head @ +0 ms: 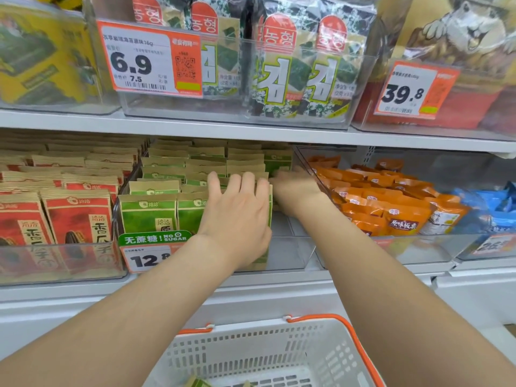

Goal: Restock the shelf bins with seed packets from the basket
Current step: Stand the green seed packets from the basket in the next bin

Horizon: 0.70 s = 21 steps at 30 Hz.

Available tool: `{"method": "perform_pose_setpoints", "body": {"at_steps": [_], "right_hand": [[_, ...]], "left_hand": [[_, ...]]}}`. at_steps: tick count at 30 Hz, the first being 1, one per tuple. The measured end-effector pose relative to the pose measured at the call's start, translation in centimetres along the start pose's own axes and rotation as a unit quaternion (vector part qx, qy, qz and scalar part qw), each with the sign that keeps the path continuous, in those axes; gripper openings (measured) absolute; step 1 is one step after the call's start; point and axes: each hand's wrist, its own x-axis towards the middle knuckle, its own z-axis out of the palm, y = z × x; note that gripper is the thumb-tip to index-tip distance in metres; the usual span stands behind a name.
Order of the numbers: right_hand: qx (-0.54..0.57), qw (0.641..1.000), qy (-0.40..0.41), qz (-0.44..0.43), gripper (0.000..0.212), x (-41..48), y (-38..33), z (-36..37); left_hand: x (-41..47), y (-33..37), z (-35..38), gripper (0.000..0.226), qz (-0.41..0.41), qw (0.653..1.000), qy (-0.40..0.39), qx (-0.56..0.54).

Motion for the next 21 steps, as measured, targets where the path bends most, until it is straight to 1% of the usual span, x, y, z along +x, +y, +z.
{"method": "perform_pose_setpoints", "body": {"at_steps": [2, 5, 7, 9, 10, 12, 14, 16, 18, 20, 21], "right_hand": [[-0.006, 1.0, 0.02, -0.014, 0.035, -0.5, -0.2, 1.0], [-0.02, 0.999, 0.028, -0.016, 0.035, -1.0, -0.4, 1.1], [-0.036, 0.999, -0.008, -0.013, 0.038, -1.3, -0.7, 1.0], [-0.045, 0.997, -0.068, -0.008, 0.044, -1.9, -1.0, 0.5], [-0.05, 0.996, -0.08, -0.009, 0.044, -2.3, -1.1, 0.2], [-0.051, 0.996, -0.067, -0.013, 0.038, -3.5, -1.1, -1.0], [-0.038, 0.999, -0.026, -0.014, 0.03, -5.1, -0.9, -2.1], [-0.021, 0.999, 0.035, -0.009, 0.022, -7.1, -0.6, -2.8], [-0.002, 0.992, 0.127, 0.002, 0.018, -9.0, -0.1, -2.7], [0.024, 0.974, 0.223, 0.016, 0.011, -10.9, -0.2, -1.8], [0.045, 0.96, 0.278, 0.014, 0.013, -11.9, -0.5, -1.2]], "left_hand": [[0.0, 0.0, -0.1, 0.052, 0.002, 1.0, -0.008, 0.001], [-0.1, -0.1, -0.2, 0.057, 0.006, 1.0, -0.019, -0.002], [-0.3, -0.3, -0.2, 0.063, 0.007, 1.0, -0.021, -0.005], [-0.6, -0.4, -0.1, 0.07, 0.005, 1.0, -0.018, -0.013], [-0.9, -0.4, -0.1, 0.075, 0.004, 1.0, -0.017, -0.019], [-1.6, -0.5, -0.1, 0.087, 0.002, 1.0, -0.01, -0.024], [-2.4, -0.6, -0.4, 0.097, 0.001, 1.0, 0.008, -0.024], [-3.4, -0.4, -0.6, 0.098, 0.005, 0.999, 0.035, -0.032], [-4.5, -0.1, -0.9, 0.083, 0.016, 0.997, 0.069, -0.044], [-5.6, 0.2, -1.2, 0.056, 0.024, 0.993, 0.102, -0.047], [-6.2, 0.4, -1.3, 0.043, 0.025, 0.993, 0.107, -0.043]]}}
